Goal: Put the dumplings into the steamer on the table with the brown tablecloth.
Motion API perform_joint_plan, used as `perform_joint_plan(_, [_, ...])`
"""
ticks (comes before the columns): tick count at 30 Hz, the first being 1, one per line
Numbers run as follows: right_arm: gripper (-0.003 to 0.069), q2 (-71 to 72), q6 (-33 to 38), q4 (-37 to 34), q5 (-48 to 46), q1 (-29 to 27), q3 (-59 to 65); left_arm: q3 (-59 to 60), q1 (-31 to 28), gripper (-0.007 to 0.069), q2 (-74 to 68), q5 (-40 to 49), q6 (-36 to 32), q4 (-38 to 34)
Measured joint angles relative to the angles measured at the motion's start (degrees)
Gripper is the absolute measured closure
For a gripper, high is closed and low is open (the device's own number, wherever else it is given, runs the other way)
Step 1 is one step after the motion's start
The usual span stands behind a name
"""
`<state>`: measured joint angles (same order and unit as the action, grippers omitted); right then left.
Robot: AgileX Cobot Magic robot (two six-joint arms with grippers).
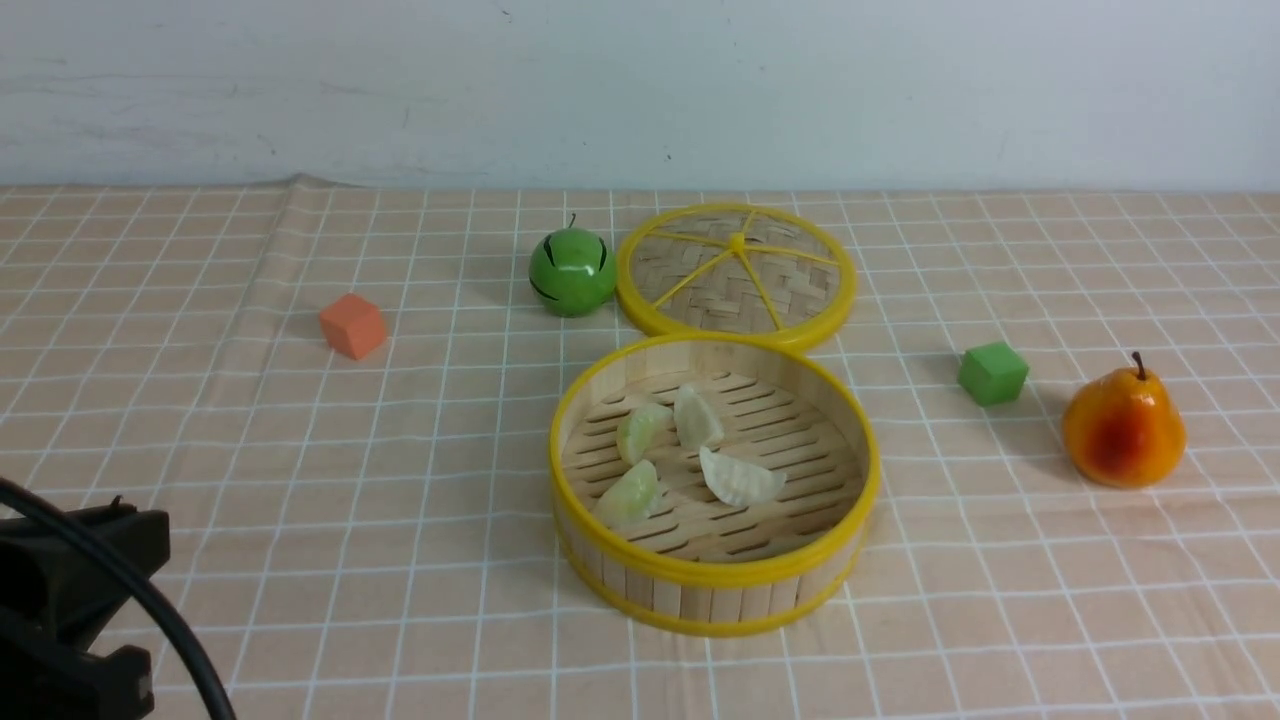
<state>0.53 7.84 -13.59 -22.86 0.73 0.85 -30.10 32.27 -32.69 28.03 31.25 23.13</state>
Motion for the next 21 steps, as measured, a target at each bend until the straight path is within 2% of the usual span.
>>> perform_joint_plan(10, [0.0659,0.0,0.0,0.0,0.0,0.0,0.0,0.2,0.0,0.0515,0.0,-0.1,0.0,0.0])
perform_joint_plan(14, [0.0659,0.0,0.0,0.0,0.0,0.0,0.0,3.3,0.0,0.0513,0.9,-2.8,-0.1,1.1])
perform_joint_plan(17, [0.0655,0.0,-0.1,0.0,0.0,0.0,0.0,9.8,-3.0,0.0513,6.5,-2.3,-1.9,1.6])
perform_joint_plan(20, [0.0655,0.0,-0.1,0.0,0.0,0.0,0.0,14.5,-7.2,0.0513,12.2,-5.3,-2.4,-3.1])
perform_joint_plan(21, [0.0652,0.0,-0.1,0.0,0.0,0.0,0.0,17.2,-10.2,0.0516,15.5,-8.1,-2.9,-6.0])
